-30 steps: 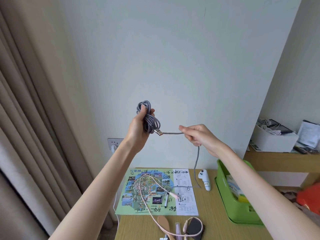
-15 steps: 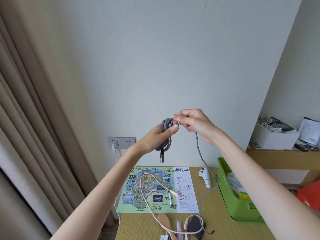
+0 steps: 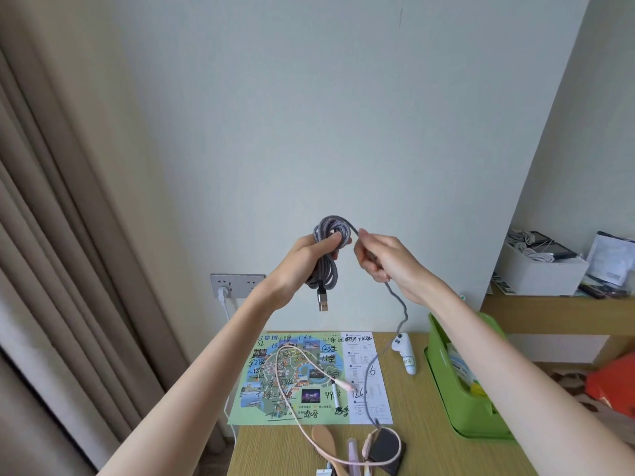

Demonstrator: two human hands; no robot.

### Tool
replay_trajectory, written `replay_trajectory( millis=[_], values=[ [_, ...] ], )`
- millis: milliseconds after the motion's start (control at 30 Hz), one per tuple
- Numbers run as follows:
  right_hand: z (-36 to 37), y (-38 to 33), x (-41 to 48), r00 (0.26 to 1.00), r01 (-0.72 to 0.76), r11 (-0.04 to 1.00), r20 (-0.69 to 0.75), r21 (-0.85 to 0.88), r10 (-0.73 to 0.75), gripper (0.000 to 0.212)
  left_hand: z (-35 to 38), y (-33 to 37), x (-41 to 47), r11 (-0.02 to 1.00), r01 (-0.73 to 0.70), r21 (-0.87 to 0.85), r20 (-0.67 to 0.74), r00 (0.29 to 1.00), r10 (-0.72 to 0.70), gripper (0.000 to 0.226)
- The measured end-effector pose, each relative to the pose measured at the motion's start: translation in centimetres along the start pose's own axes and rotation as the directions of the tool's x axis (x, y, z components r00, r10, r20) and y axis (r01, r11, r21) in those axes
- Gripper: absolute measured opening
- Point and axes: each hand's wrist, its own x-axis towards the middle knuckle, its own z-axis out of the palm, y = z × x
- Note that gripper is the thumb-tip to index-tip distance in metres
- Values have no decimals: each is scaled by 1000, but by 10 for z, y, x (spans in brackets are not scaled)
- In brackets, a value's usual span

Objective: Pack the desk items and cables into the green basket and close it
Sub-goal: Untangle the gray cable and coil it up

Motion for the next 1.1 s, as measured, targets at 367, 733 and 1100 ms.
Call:
replay_trajectory(
  millis=[367, 733, 1100],
  values=[
    [18, 9, -6, 985, -72, 997, 158, -7, 72, 49, 10, 5, 1, 971, -55, -231, -135, 990, 24, 30],
    [-15, 11, -12, 993, -87, 991, 70, -105, 94, 43, -19, -6, 14, 842, -103, -530, -321, 943, -87, 29],
    [-35, -24, -2, 992, 29, 992, 123, -126, -13, 19, -12, -28, 13, 974, -32, 223, -188, 979, 75, 38]
  ],
)
